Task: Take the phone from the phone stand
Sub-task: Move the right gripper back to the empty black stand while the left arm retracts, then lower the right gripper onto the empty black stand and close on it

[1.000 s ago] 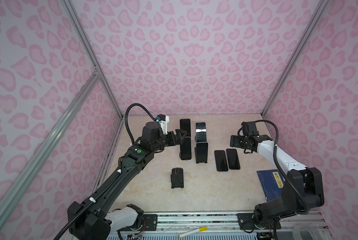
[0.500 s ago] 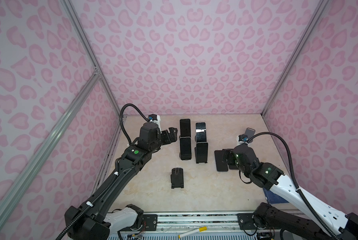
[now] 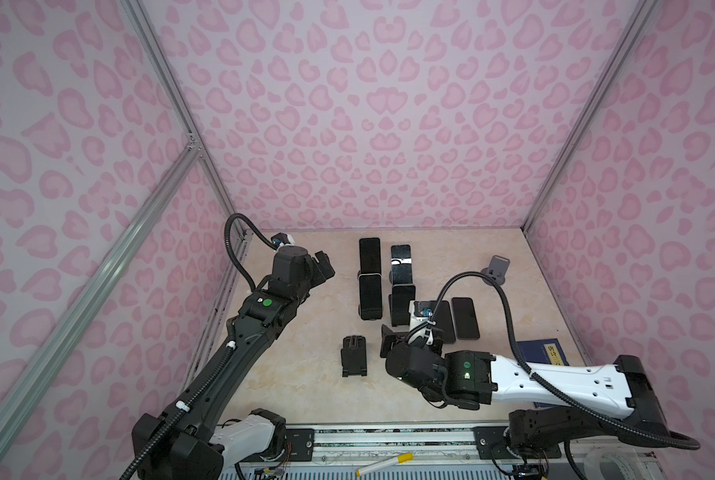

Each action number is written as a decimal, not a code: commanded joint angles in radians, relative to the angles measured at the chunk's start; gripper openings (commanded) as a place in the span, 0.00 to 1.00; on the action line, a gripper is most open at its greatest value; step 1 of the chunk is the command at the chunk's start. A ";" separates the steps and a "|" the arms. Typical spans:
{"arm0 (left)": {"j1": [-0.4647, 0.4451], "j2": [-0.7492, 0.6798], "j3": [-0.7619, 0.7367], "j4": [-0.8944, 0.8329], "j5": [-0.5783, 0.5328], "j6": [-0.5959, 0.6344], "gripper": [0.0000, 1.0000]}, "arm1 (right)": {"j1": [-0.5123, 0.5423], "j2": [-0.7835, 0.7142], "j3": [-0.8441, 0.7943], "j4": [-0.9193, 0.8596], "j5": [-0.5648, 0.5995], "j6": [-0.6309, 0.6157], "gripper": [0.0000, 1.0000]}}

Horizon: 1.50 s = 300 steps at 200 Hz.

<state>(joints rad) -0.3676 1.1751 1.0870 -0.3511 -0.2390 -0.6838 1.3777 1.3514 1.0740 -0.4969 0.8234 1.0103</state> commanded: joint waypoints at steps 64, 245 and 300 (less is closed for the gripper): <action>0.097 0.014 -0.019 0.001 0.095 -0.156 0.96 | 0.026 0.254 0.169 0.031 0.013 -0.026 0.98; 0.150 0.023 -0.029 0.034 0.235 -0.168 0.96 | -0.027 0.591 0.396 -0.084 -0.183 0.058 0.99; 0.152 0.017 -0.033 0.043 0.240 -0.171 0.96 | -0.018 0.606 0.328 0.015 -0.184 0.120 0.95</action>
<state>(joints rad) -0.2169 1.1957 1.0584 -0.3424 -0.0040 -0.8482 1.3548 1.9617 1.4498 -0.5434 0.6106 1.0931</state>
